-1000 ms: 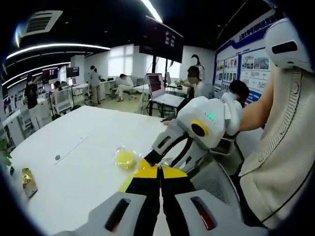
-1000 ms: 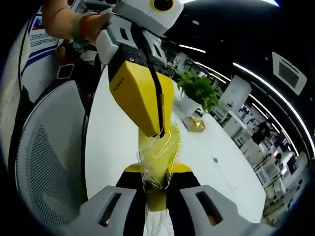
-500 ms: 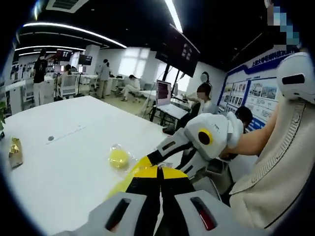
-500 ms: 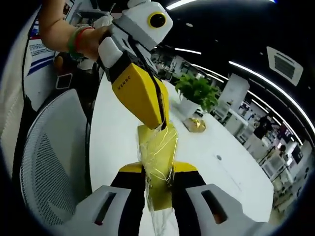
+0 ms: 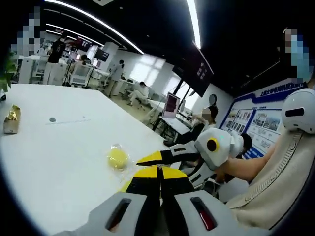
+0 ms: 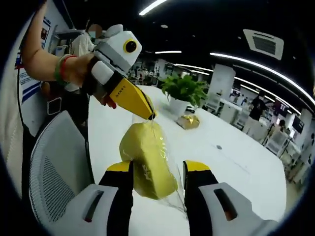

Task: Compare the silicone blocks by pressing each to a similar depth, holding the contact briefly, and releasing to observe deformation and rebound differences across the visible hardness samples.

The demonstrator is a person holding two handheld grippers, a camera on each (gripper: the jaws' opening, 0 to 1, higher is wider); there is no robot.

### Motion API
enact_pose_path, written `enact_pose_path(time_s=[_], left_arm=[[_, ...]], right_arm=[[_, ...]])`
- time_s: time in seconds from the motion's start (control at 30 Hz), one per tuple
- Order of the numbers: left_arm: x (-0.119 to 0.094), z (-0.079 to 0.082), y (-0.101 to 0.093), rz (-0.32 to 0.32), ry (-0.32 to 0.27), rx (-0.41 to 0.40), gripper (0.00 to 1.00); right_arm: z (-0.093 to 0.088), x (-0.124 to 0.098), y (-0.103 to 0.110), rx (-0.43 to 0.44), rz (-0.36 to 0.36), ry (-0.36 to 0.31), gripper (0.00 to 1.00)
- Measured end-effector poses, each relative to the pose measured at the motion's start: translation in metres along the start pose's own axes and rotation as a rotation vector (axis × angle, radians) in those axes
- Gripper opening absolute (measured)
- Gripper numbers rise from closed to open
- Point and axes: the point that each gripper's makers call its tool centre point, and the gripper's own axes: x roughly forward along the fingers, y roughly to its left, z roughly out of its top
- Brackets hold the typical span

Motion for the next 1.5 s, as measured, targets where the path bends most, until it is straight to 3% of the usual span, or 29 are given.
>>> enact_pose_path(time_s=[0.17,0.33,0.5,0.63,0.87,1.03,1.1,1.2,1.33,1.5], left_arm=[[0.006,-0.004,0.002,-0.002,-0.002,-0.015,0.0],[0.013,-0.008,0.013,0.018,-0.01,-0.037,0.0],[0.027,-0.01,0.045,0.079,-0.055,-0.119,0.0],[0.042,-0.016,0.07,0.12,-0.056,-0.133,0.0],[0.076,-0.021,0.099,0.127,-0.061,-0.225,0.0],[0.09,-0.029,0.126,0.147,-0.046,-0.292,0.0],[0.088,-0.023,0.139,0.162,-0.072,-0.327,0.0],[0.084,-0.018,0.16,0.228,-0.078,-0.307,0.0],[0.08,-0.015,0.187,0.265,-0.073,-0.302,0.0],[0.082,-0.026,0.22,0.311,-0.024,-0.291,0.0]], right_arm=[[-0.004,-0.007,-0.001,0.035,-0.039,-0.017,0.45],[-0.01,-0.023,-0.007,0.171,-0.093,-0.046,0.57],[-0.028,-0.053,-0.008,0.239,-0.14,-0.047,0.63],[-0.049,-0.076,-0.009,0.279,-0.19,0.003,0.63],[-0.079,-0.106,-0.021,0.344,-0.279,0.055,0.61],[-0.083,-0.113,-0.029,0.353,-0.302,0.073,0.6],[-0.085,-0.115,-0.032,0.345,-0.309,0.088,0.59],[-0.087,-0.116,-0.036,0.347,-0.316,0.098,0.59],[-0.093,-0.112,-0.036,0.353,-0.306,0.117,0.59],[-0.097,-0.106,-0.032,0.365,-0.3,0.131,0.58]])
